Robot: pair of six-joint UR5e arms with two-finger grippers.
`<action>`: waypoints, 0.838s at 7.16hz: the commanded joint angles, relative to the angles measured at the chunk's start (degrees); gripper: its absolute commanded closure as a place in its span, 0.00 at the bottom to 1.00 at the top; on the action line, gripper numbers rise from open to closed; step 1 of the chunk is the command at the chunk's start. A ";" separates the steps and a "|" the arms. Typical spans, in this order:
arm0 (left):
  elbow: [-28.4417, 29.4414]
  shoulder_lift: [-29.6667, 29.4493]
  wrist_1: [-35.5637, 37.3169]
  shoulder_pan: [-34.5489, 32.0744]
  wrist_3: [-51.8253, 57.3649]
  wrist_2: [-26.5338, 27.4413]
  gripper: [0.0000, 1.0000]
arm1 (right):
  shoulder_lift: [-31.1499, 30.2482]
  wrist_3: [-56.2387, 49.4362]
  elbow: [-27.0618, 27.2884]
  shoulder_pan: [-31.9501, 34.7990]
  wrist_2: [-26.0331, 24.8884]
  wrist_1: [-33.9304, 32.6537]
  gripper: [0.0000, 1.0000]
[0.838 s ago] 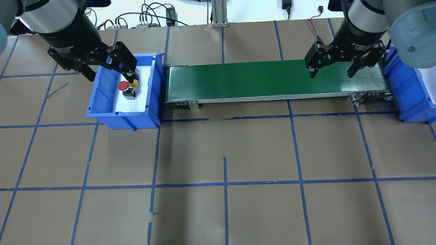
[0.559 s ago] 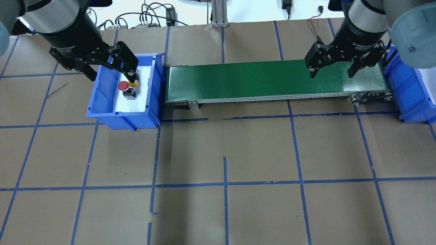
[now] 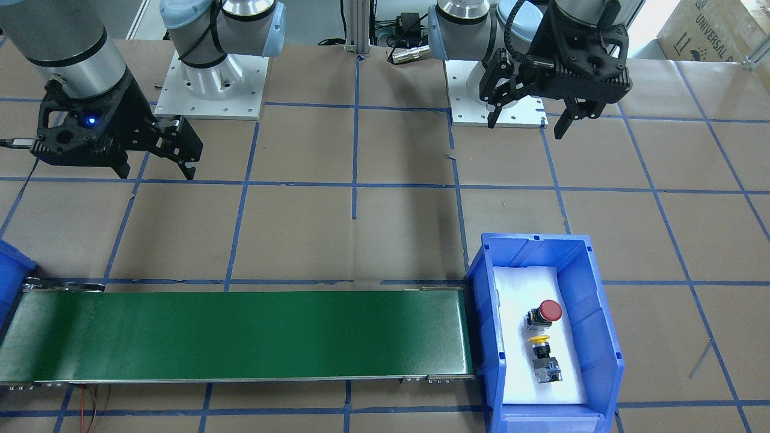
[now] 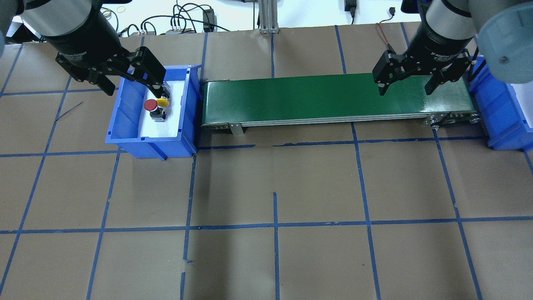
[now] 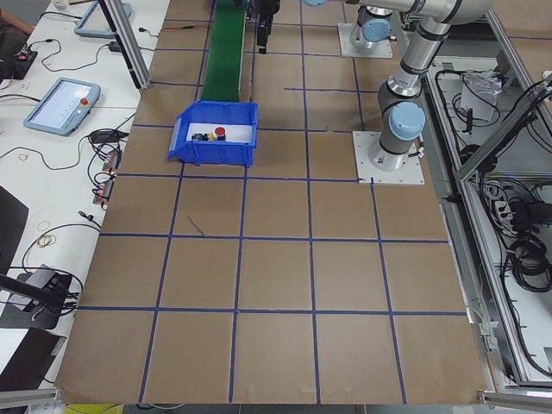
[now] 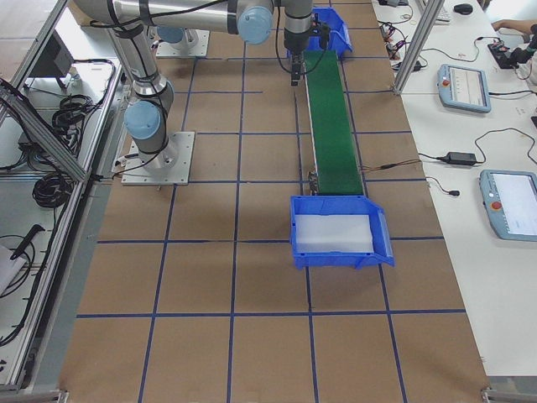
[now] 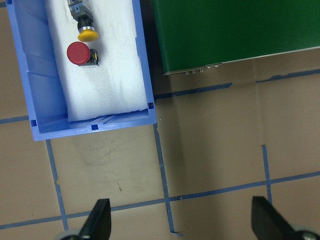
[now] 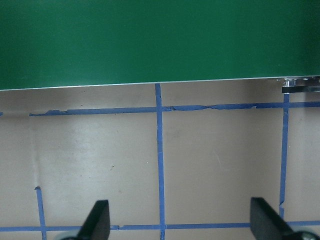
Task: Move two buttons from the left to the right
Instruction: 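Move the left gripper over the yellow-capped button in the blue bin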
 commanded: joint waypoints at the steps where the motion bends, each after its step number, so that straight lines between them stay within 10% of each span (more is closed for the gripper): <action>1: 1.38 -0.61 0.85 4.24 1.70 -0.10 0.00 | 0.00 0.00 -0.10 -0.17 -0.02 -0.08 0.00; 6: 2.27 -23.18 22.56 7.26 3.22 -1.51 0.00 | -0.09 0.00 -0.37 -0.09 -0.37 -0.17 0.00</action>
